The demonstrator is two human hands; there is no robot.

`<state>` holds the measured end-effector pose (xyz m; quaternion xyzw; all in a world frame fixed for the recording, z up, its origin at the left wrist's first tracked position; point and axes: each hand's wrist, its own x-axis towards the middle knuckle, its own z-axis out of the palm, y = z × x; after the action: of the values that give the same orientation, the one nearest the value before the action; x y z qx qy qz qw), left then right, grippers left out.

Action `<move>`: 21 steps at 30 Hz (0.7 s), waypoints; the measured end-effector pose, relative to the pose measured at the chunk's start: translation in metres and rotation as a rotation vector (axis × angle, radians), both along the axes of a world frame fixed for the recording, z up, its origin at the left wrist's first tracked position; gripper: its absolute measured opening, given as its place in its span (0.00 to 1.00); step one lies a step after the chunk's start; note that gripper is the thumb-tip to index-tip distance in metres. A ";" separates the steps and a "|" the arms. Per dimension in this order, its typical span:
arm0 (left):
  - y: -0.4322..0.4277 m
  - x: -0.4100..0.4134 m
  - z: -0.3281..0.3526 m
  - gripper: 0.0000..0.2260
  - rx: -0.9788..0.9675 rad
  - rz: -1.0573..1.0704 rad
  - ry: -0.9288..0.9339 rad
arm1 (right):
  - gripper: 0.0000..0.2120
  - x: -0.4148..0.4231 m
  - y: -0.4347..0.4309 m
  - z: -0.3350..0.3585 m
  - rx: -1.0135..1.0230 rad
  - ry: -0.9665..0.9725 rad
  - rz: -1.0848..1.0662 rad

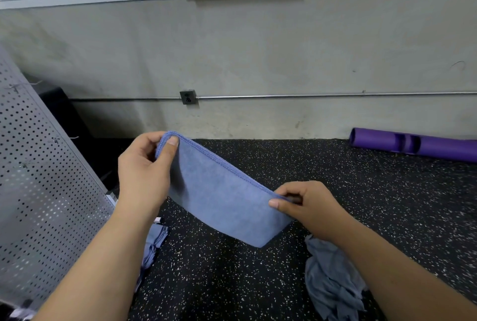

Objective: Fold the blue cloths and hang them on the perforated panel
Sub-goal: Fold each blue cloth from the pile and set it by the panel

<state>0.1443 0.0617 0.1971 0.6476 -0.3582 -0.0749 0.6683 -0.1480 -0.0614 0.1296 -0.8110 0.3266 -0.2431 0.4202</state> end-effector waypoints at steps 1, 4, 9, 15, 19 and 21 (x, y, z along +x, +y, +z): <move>0.000 0.000 0.000 0.02 -0.007 0.004 0.008 | 0.05 -0.001 0.001 0.001 0.022 0.008 0.030; 0.001 0.004 0.000 0.02 -0.024 0.022 0.025 | 0.07 -0.003 0.001 -0.002 0.077 0.025 0.052; 0.002 0.009 0.000 0.03 -0.030 0.054 0.041 | 0.02 -0.005 -0.002 -0.003 0.038 -0.025 -0.040; 0.003 0.010 0.001 0.05 -0.027 0.073 0.040 | 0.02 -0.007 -0.003 0.006 0.079 -0.075 -0.034; 0.003 0.011 0.002 0.05 -0.038 0.076 0.053 | 0.05 -0.009 -0.001 0.009 0.175 -0.105 -0.019; 0.002 0.012 0.001 0.06 -0.054 0.071 0.074 | 0.06 -0.009 -0.001 0.010 0.196 -0.136 -0.042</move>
<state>0.1560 0.0641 0.1984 0.6383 -0.3119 -0.0655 0.7007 -0.1569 -0.0628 0.1398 -0.7406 0.3366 -0.2735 0.5133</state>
